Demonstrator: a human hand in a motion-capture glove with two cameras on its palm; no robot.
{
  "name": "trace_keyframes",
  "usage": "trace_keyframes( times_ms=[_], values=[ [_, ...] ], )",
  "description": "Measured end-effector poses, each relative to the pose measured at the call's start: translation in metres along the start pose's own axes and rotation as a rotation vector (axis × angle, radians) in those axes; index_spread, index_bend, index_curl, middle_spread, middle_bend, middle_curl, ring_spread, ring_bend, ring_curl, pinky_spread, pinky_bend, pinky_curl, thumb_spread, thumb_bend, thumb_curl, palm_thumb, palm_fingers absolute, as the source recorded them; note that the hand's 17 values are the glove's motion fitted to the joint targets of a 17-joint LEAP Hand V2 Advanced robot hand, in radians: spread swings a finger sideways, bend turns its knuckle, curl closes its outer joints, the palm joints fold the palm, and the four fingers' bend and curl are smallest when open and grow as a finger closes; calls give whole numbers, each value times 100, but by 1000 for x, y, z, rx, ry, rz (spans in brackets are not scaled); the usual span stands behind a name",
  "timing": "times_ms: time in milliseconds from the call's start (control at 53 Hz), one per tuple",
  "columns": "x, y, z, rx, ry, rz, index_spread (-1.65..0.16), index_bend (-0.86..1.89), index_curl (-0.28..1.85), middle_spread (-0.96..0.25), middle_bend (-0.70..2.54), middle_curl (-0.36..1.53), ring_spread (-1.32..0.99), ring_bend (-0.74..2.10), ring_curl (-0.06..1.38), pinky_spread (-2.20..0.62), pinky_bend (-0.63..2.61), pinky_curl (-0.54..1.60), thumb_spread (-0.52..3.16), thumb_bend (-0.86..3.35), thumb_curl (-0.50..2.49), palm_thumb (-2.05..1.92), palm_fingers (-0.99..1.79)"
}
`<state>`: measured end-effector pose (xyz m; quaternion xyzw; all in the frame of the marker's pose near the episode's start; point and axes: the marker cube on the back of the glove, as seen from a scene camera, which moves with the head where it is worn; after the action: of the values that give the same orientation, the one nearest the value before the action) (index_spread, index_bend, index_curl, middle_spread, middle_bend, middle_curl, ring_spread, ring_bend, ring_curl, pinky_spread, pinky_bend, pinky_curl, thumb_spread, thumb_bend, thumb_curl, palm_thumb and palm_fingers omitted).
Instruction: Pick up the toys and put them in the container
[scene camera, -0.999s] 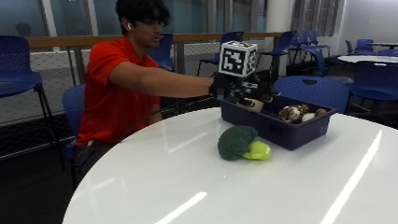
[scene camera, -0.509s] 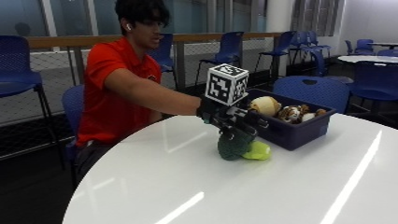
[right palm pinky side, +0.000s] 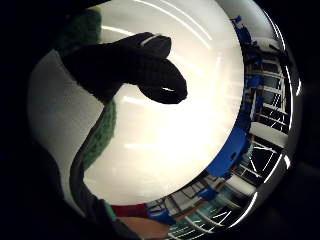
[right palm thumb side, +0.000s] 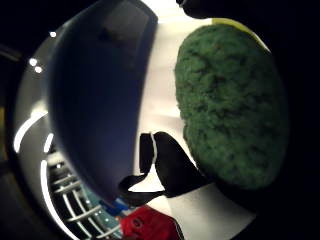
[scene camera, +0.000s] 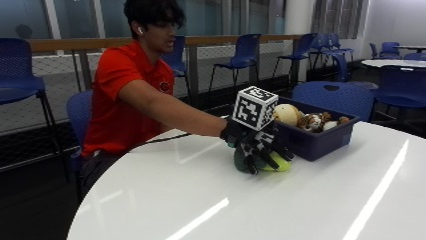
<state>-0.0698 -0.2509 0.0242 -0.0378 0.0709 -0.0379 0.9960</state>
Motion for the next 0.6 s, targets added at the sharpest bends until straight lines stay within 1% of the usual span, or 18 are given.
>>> trace_keyframes(
  times_ms=[94, 170, 207, 264, 358, 377, 434, 509, 603],
  values=[
    [-2, -2, 5, -33, 55, -4, -38, 17, 27, -7, 16, 24, 6, 20, 23, 8, 117, 42, 112, -3, 31, -2, -1],
    [-3, -3, 7, -42, 89, -14, -39, 19, 28, -6, 10, 22, 6, 28, 26, 6, 122, 42, 113, -2, 32, 0, 1],
    [-2, -3, 7, -43, 100, -20, -40, 20, 29, -6, 8, 20, 5, 35, 27, 4, 122, 42, 114, -2, 32, 0, 3],
    [-1, -3, 6, -40, 104, -25, -41, 23, 30, -6, 1, 16, 2, 57, 32, -4, 120, 40, 115, -1, 32, 2, 12],
    [-2, -1, 7, -23, 105, -25, -42, 25, 32, -6, 4, 12, -6, 79, 37, -15, 122, 40, 118, -1, 33, 4, 23],
    [-3, -1, 7, -20, 107, -24, -42, 26, 32, -8, 9, 13, -8, 80, 38, -19, 123, 40, 119, 0, 34, 5, 32],
    [-5, 1, 7, -9, 116, -21, -43, 28, 33, -12, 12, 12, -14, 85, 39, -27, 123, 38, 123, 1, 35, 9, 44],
    [-10, 4, 6, 15, 137, -18, -42, 28, 35, -16, 14, 12, -21, 89, 40, -33, 125, 39, 128, 5, 37, 17, 52],
    [-12, 4, 5, 62, 164, -6, -41, 20, 36, -20, 19, 15, -27, 91, 41, -38, 127, 39, 133, 13, 42, 32, 65]
  ],
)
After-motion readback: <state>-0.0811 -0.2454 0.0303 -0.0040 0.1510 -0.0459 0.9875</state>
